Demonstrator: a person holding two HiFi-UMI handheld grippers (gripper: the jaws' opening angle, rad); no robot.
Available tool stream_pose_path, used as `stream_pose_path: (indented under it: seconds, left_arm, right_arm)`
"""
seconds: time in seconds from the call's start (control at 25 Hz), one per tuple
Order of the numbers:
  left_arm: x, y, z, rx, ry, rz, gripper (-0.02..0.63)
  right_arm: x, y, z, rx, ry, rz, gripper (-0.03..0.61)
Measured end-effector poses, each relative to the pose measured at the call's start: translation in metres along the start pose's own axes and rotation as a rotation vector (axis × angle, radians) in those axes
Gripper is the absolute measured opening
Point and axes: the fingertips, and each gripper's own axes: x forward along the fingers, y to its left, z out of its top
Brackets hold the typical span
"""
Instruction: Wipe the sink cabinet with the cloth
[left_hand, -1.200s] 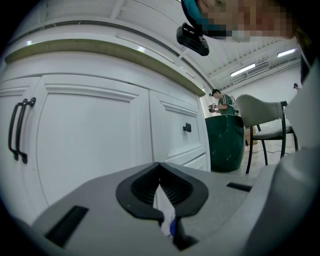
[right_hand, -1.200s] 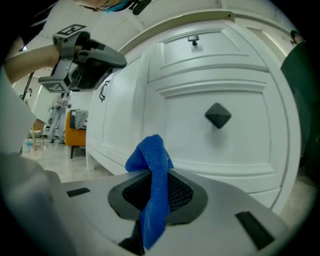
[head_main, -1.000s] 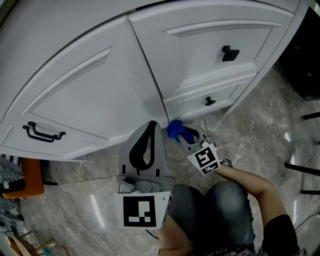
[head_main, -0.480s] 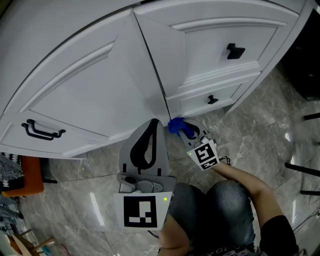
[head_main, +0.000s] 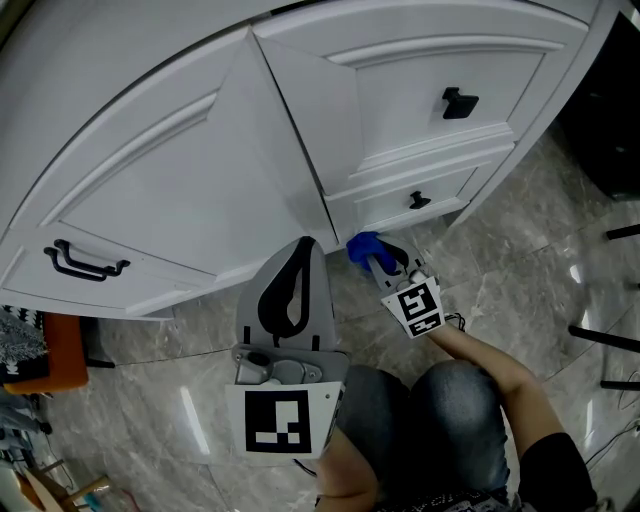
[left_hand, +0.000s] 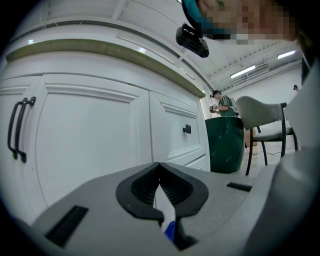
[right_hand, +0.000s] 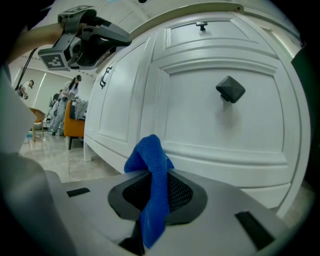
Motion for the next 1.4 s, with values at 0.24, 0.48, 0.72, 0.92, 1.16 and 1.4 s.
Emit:
stream_pose_path:
  seconds: [0.24, 0.48, 0.72, 0.92, 1.16, 1.4]
  left_arm:
    - [0.001, -0.001, 0.0, 0.002, 0.001, 0.004, 0.005]
    - [0.003, -0.003, -0.001, 0.008, 0.005, -0.002, 0.005]
    - [0.004, -0.003, -0.001, 0.001, 0.002, -0.001, 0.005]
    - [0.003, -0.002, -0.001, 0.0, 0.003, -0.001, 0.005]
    - [0.003, -0.003, 0.001, -0.002, -0.003, -0.003, 0.005]
    - [0.001, -0.003, 0.002, 0.0, -0.004, 0.0, 0.005]
  right_arm:
    - [-0.006, -0.014, -0.005, 0.017, 0.001, -0.036, 0.058]
    - [-0.013, -0.03, -0.009, 0.012, 0.0, -0.082, 0.058]
    - [-0.018, -0.038, -0.011, 0.0, 0.001, -0.098, 0.058]
    - [-0.022, -0.048, -0.013, -0.008, 0.008, -0.124, 0.058]
    - [-0.027, -0.058, -0.016, -0.008, 0.014, -0.155, 0.058]
    - [-0.034, -0.072, -0.019, 0.012, 0.018, -0.193, 0.058]
